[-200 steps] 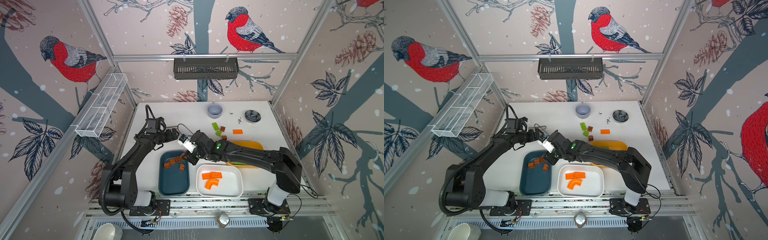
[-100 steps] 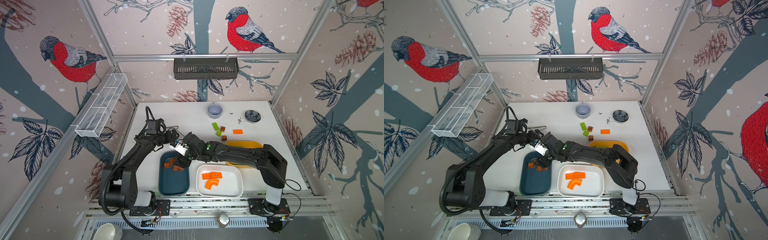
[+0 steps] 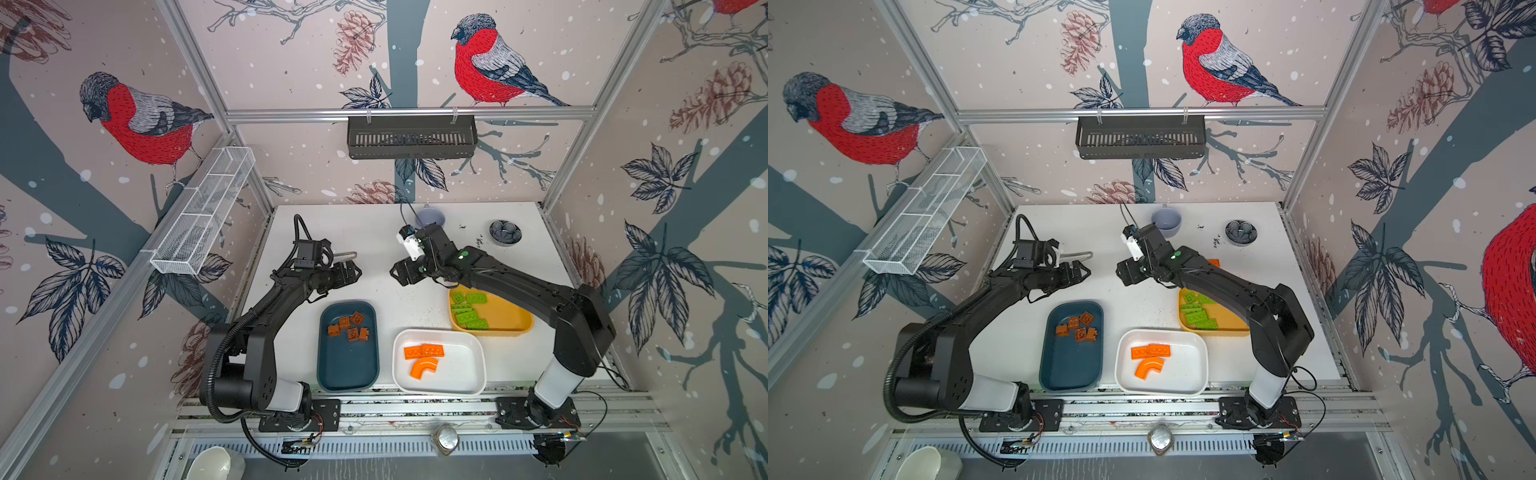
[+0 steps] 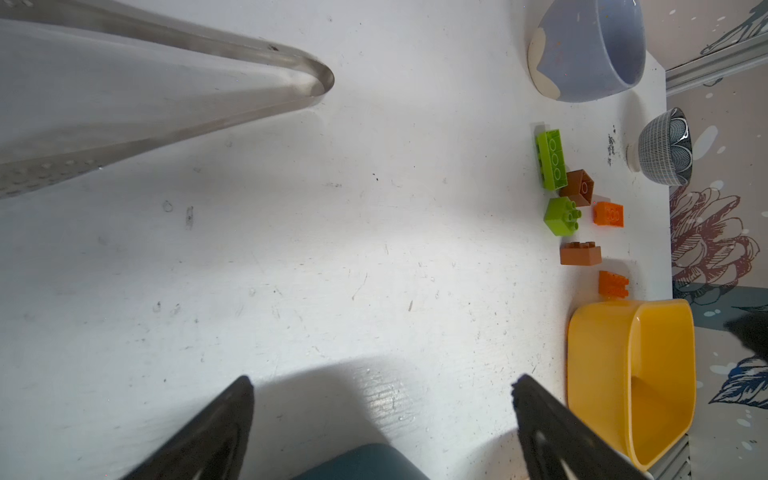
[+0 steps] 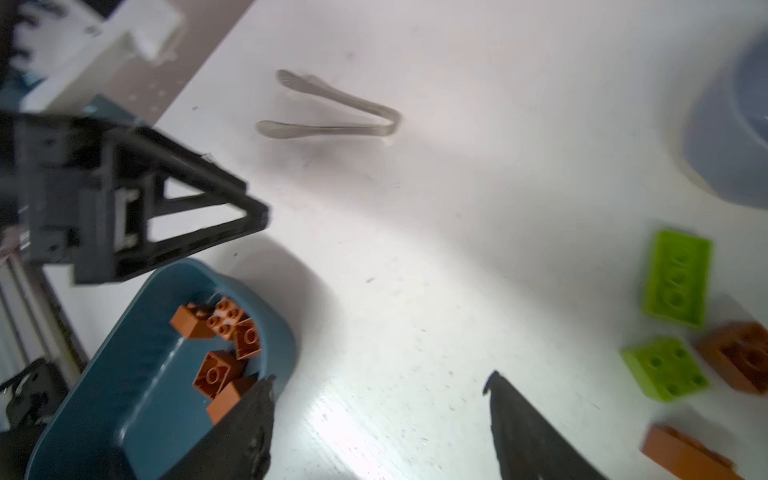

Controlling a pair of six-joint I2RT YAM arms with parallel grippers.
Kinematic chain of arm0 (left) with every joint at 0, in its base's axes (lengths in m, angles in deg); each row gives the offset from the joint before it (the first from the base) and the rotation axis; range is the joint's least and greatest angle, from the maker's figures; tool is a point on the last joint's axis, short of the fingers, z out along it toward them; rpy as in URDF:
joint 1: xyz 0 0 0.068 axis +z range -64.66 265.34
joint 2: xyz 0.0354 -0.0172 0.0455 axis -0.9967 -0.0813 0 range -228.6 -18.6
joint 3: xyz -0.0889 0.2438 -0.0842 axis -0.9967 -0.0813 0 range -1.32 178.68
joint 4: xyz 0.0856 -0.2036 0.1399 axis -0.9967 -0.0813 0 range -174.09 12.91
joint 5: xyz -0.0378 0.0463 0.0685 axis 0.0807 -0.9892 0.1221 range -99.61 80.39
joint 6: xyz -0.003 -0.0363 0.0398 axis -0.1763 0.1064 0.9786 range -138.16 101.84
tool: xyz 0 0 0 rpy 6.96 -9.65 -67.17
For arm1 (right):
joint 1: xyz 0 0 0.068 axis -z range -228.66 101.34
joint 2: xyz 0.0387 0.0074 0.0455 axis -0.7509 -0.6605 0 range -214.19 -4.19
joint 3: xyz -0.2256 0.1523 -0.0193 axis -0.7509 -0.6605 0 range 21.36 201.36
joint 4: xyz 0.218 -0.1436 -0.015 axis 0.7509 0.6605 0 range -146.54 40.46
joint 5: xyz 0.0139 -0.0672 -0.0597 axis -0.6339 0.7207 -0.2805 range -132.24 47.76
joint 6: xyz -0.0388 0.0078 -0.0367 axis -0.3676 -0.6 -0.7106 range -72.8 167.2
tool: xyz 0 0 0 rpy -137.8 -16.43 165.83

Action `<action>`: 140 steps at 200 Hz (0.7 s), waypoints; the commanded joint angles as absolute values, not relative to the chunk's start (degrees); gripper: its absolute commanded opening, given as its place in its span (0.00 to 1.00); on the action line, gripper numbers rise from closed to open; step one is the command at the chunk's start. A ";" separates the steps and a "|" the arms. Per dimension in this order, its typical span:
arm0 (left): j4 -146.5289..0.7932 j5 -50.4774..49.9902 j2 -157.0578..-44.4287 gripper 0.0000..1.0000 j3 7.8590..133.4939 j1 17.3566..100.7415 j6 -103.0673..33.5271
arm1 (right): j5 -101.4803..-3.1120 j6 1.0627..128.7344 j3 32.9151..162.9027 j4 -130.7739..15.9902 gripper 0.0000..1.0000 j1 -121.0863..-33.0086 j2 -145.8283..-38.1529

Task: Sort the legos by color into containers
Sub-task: 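Return the right gripper to the pile and grasp a lime-green 2x2 brick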

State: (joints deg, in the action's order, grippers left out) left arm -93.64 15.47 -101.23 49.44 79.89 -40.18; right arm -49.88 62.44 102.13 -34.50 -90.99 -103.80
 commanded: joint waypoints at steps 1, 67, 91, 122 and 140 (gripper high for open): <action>-91.80 16.83 -101.57 0.96 50.00 79.97 -39.44 | -43.92 65.04 104.08 -26.14 0.82 -87.51 -105.74; -92.84 17.19 -101.91 0.96 50.88 79.94 -38.64 | -42.14 58.62 110.28 -21.30 0.76 -81.02 -116.81; -93.39 17.16 -102.02 0.96 51.23 79.94 -38.12 | -42.44 61.66 110.94 -22.70 0.77 -79.71 -118.81; -93.34 17.45 -102.18 0.96 51.32 79.94 -38.24 | -43.84 66.14 111.80 -22.75 0.73 -78.50 -121.87; -93.10 17.79 -102.10 0.96 51.17 79.89 -38.22 | -44.00 69.10 112.16 -23.05 0.71 -77.83 -122.98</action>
State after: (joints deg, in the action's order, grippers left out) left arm -94.10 17.15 -102.08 50.88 79.91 -38.76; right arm -43.50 63.95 111.46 -22.74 -78.55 -121.88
